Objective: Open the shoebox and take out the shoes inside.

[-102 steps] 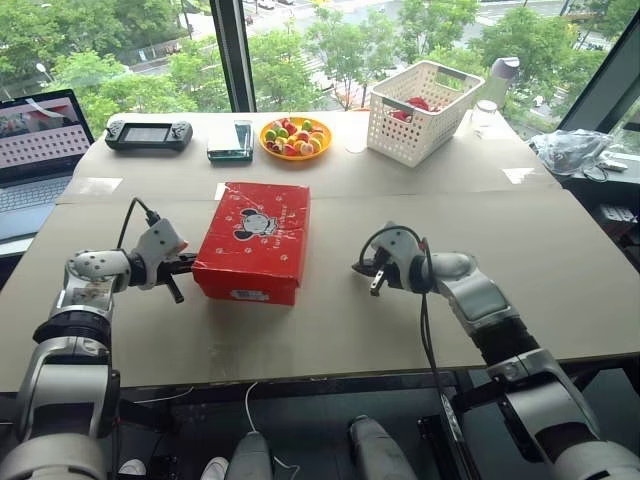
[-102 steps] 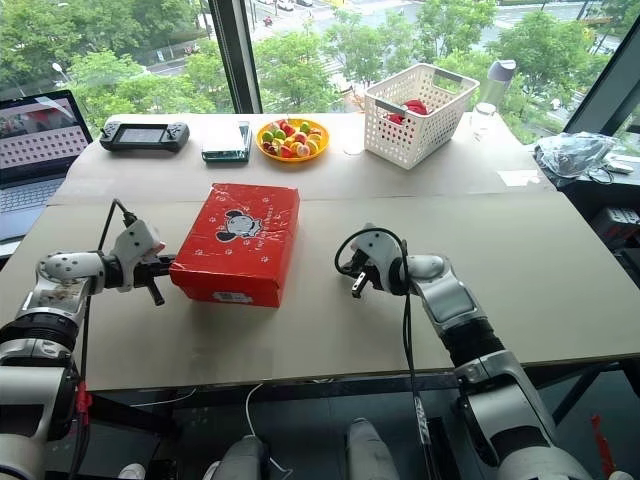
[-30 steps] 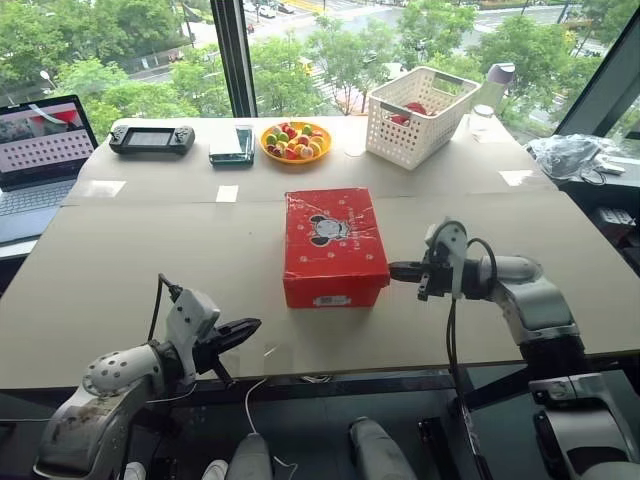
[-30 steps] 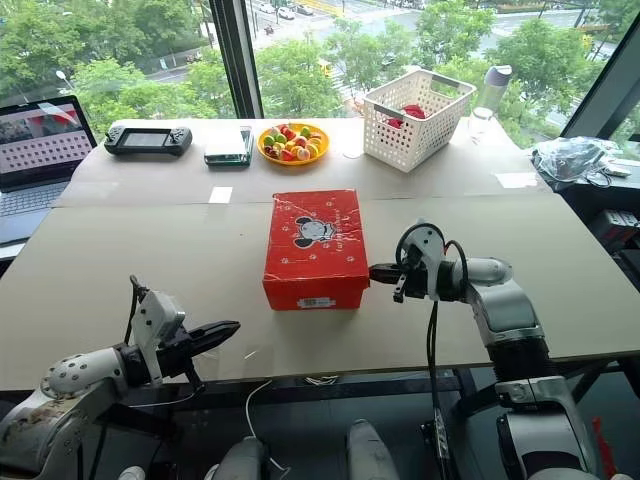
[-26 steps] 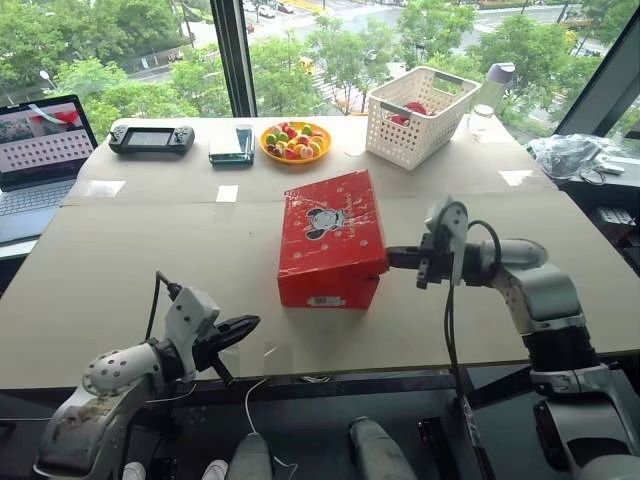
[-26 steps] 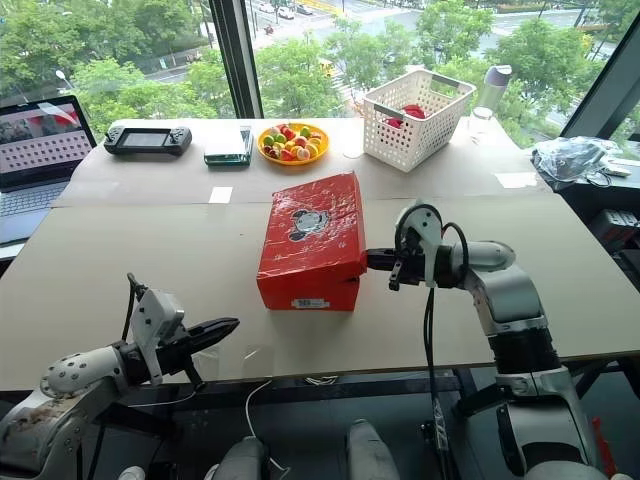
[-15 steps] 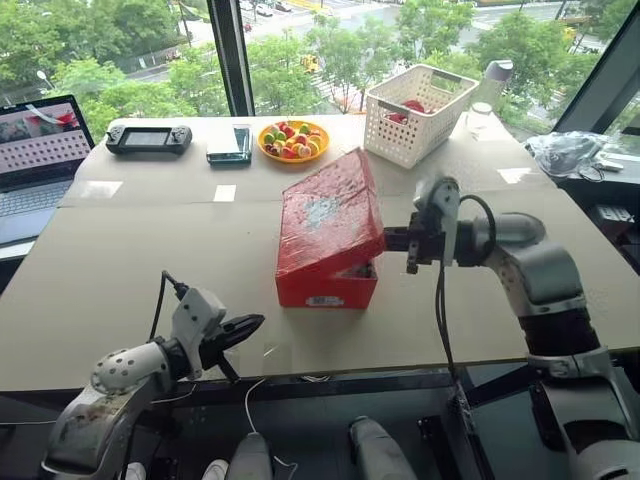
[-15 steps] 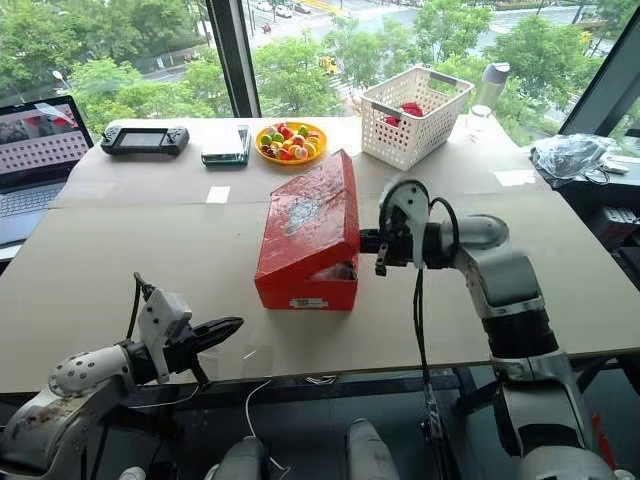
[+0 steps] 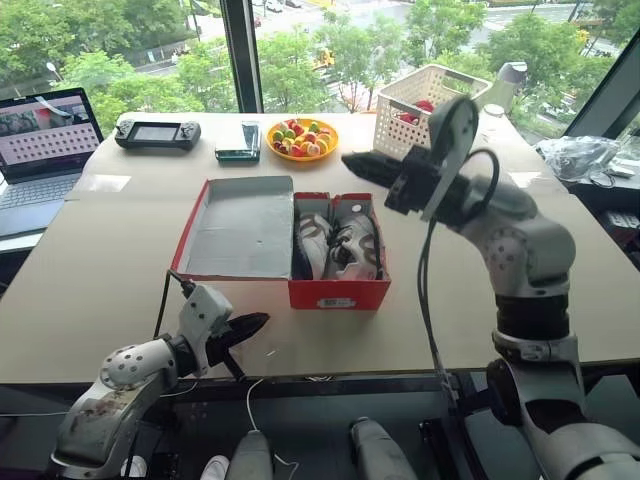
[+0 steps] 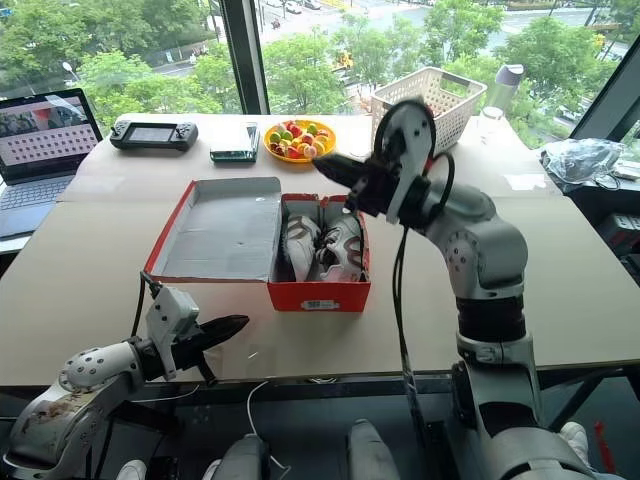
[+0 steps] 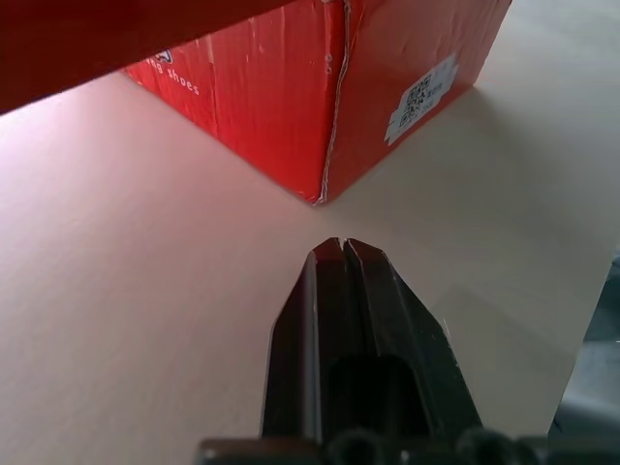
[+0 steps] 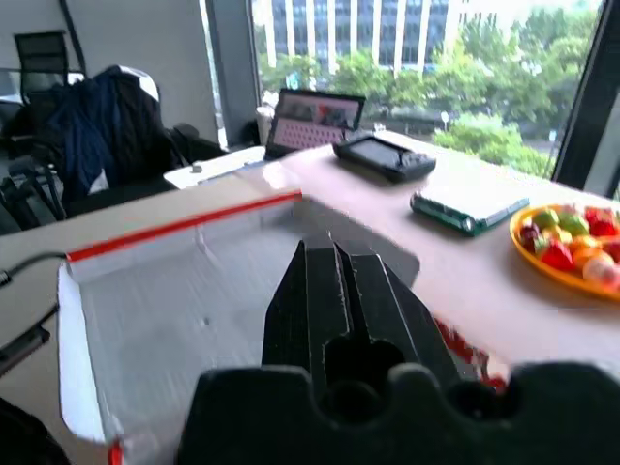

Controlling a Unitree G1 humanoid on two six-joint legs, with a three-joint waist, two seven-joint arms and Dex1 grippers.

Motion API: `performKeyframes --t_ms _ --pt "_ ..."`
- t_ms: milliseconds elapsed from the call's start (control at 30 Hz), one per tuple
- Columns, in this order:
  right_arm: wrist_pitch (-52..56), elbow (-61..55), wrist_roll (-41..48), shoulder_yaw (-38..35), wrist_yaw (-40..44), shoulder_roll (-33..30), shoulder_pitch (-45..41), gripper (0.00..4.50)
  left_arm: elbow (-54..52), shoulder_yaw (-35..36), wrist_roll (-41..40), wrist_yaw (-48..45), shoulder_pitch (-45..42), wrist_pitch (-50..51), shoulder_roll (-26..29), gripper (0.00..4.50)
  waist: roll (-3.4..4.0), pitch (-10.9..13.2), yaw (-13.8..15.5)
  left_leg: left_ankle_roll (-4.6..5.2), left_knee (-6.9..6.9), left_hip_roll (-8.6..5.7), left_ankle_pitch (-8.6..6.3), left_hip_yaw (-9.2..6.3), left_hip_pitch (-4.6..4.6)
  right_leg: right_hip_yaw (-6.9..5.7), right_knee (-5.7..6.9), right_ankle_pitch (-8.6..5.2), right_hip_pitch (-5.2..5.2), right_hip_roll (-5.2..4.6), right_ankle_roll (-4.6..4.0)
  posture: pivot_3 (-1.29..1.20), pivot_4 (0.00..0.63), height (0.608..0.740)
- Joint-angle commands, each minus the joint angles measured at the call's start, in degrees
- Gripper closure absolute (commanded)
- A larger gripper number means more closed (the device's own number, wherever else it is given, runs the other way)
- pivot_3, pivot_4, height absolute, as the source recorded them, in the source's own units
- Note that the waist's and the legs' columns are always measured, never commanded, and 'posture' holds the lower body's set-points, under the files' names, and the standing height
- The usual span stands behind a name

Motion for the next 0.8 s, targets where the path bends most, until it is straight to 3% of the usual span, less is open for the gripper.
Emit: performKeyframes --t_ms 33,133,200,267,433,600,700,800 --pt "1.0 -6.1 0.4 -0.6 -0.2 -3.3 1.9 4.50 -2.7 1.8 -2.3 -0.4 -2.4 0.6 1.1 4.47 0.01 0.0 0.0 0.00 0.00 0.02 0.00 0.00 -0.04 0.00 0.09 0.01 -0.09 0.03 -0.01 0.00 0.150 0.693" --pt "2.4 -9.3 0.8 0.7 0.4 -5.6 4.3 4.50 -1.1 5.5 -8.1 -0.3 -9.3 5.3 2.0 4.47 0.00 0.0 0.1 0.00 0.00 0.04 0.00 -0.05 -0.01 -0.03 0.34 -0.04 -0.16 0.07 -0.02 0.00 0.150 0.693" --pt "3.5 -11.6 0.6 2.5 1.9 -7.5 5.1 4.50 0.8 9.0 -15.4 -2.4 -15.8 11.2 5.1 4.47 -0.06 0.0 0.2 0.01 0.08 0.03 0.01 -0.04 -0.05 -0.02 0.43 -0.07 -0.18 0.06 -0.06 0.00 0.150 0.693" --pt "4.3 -13.7 1.6 3.5 2.8 -8.5 5.7 4.50 1.6 10.7 -17.6 -4.6 -17.5 13.2 8.3 4.47 -0.10 0.0 -0.1 0.02 0.19 0.03 0.02 -0.05 -0.07 -0.04 0.53 -0.06 -0.24 0.06 -0.06 0.00 0.150 0.693" --pt "5.3 -17.5 3.0 4.4 3.6 -9.4 7.4 4.50 -0.1 12.6 -15.5 -4.6 -8.7 11.9 10.4 4.47 -0.08 0.0 -1.3 0.08 0.03 0.04 -0.02 0.11 0.04 0.11 0.54 -0.25 -0.23 0.05 -0.03 0.00 0.150 0.693" --pt "5.8 -17.9 3.9 4.3 3.9 -9.8 8.1 4.50 -4.2 18.4 -13.9 -2.3 4.9 9.5 8.0 4.47 -0.09 0.0 -1.6 0.28 -0.03 0.06 -0.16 0.10 -0.17 0.08 0.62 -0.24 -0.52 0.06 0.20 0.00 0.150 0.693" --pt "5.7 -16.9 3.2 4.9 4.3 -10.5 7.3 4.50 -6.9 22.6 -18.6 -1.0 3.6 11.8 8.5 4.47 -0.11 0.0 -1.2 0.31 -0.06 0.09 -0.18 0.00 -0.17 -0.05 0.74 -0.34 -0.56 0.09 0.10 0.00 0.150 0.693" --pt "5.1 -15.4 2.0 6.1 5.4 -11.4 6.0 4.50 -4.8 25.9 -24.4 -1.6 -3.6 15.0 12.8 4.47 -0.16 0.1 -0.8 0.30 0.02 0.09 -0.17 -0.01 -0.15 -0.07 0.77 -0.46 -0.52 0.09 -0.26 0.00 0.150 0.693"
